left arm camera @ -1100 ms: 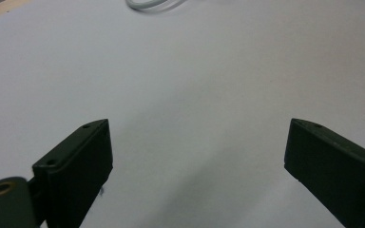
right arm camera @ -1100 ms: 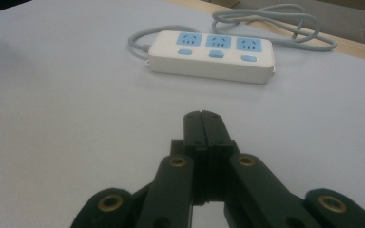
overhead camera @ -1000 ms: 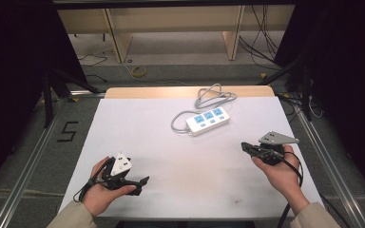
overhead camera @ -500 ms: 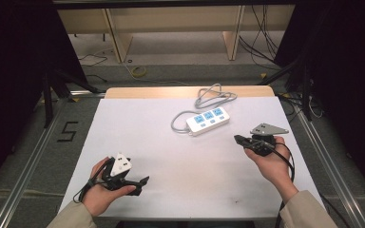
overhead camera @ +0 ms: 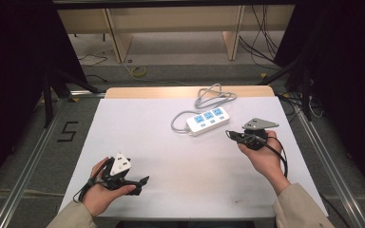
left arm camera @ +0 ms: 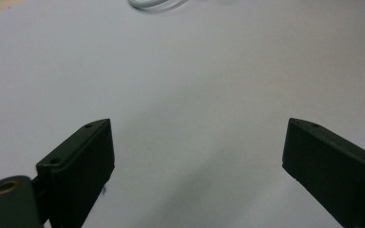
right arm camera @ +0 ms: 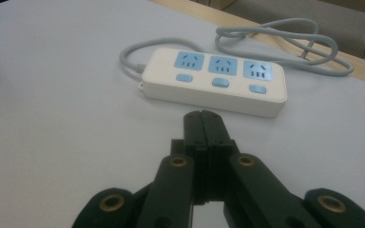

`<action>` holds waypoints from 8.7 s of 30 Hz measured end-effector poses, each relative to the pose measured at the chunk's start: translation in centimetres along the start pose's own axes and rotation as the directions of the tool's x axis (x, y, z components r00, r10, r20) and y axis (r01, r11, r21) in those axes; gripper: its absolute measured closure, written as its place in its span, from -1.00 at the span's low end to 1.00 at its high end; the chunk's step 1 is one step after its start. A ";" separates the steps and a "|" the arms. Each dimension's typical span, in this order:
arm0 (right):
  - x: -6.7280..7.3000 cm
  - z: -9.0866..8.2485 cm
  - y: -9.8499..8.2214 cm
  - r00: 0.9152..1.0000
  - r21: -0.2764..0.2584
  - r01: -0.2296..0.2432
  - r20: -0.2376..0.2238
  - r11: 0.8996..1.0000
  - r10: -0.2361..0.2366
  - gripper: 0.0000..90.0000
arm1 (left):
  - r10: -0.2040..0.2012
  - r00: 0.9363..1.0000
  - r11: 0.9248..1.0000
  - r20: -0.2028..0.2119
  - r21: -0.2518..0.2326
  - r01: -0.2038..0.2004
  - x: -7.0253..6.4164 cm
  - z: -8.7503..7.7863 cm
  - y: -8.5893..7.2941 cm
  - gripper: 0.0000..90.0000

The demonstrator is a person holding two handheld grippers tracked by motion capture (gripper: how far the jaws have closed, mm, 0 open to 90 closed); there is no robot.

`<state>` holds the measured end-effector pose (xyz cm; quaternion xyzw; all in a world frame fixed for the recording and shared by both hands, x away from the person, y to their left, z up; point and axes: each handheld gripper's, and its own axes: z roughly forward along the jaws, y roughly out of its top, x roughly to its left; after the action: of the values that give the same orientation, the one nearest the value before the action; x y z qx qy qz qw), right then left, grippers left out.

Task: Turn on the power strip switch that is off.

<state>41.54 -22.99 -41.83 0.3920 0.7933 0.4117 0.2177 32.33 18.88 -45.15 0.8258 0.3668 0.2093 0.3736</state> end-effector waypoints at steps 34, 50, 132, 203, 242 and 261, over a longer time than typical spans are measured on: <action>-0.3 2.8 2.1 1.000 0.025 0.005 0.017 1.000 -0.005 1.00 | 0.002 1.000 1.000 -0.020 -0.007 -0.002 0.0 -0.3 0.0 -0.78; -1.2 2.9 2.6 1.000 0.022 -0.012 0.028 1.000 0.011 1.00 | -0.005 1.000 1.000 -0.017 -0.006 0.004 0.1 -0.1 0.0 -0.77; -2.3 9.4 6.7 0.999 0.165 -0.006 0.046 0.986 -0.001 1.00 | -0.009 1.000 1.000 -0.015 -0.007 0.008 0.0 0.0 0.1 -0.76; -2.8 13.9 7.0 0.999 0.343 -0.007 0.041 0.939 -0.008 1.00 | -0.014 1.000 1.000 -0.004 -0.006 0.014 0.0 0.0 0.0 -0.76; -2.8 14.6 7.1 0.999 0.390 -0.004 0.041 0.921 -0.013 1.00 | -0.013 1.000 1.000 -0.001 -0.008 0.013 -0.1 0.0 0.1 -0.76; -2.6 14.6 7.4 0.997 0.400 -0.004 0.073 0.917 -0.027 1.00 | -0.014 1.000 1.000 -0.001 -0.004 0.013 0.0 0.0 0.0 -0.76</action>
<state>56.15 -15.42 -43.95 0.4392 0.8539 0.2245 0.1659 32.34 18.89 -45.12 0.8225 0.3723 0.2081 0.3764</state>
